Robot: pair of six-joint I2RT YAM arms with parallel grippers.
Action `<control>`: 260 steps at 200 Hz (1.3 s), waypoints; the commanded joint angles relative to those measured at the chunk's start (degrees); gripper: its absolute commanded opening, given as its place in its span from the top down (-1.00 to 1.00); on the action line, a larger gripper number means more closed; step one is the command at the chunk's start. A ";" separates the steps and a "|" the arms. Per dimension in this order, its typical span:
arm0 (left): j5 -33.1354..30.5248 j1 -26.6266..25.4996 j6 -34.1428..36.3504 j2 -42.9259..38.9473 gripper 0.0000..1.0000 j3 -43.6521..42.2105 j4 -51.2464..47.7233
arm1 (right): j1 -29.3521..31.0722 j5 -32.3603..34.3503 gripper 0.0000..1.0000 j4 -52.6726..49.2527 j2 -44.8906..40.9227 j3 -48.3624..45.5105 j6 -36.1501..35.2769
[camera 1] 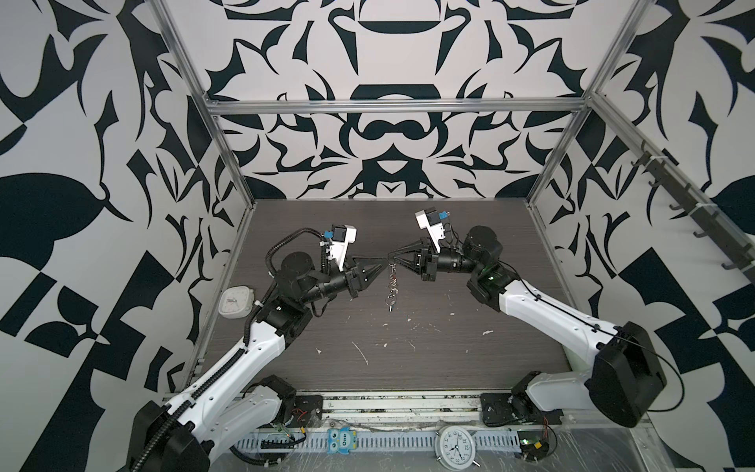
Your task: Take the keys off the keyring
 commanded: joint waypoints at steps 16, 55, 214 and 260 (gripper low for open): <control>1.10 -0.51 0.05 -0.49 0.64 -0.71 1.74 | 1.08 0.43 1.00 4.55 -2.69 1.02 0.68; 1.44 -0.82 -0.46 -0.33 0.66 -0.76 2.71 | 1.64 0.86 1.00 4.55 -2.66 1.20 0.57; -9.32 -3.25 -0.22 -7.47 1.00 -4.28 4.57 | 3.57 9.54 0.34 8.70 -6.41 -2.11 4.95; -11.44 -3.45 0.18 -9.68 1.00 -5.38 4.55 | 3.66 23.50 -0.03 5.09 -13.48 -6.88 5.46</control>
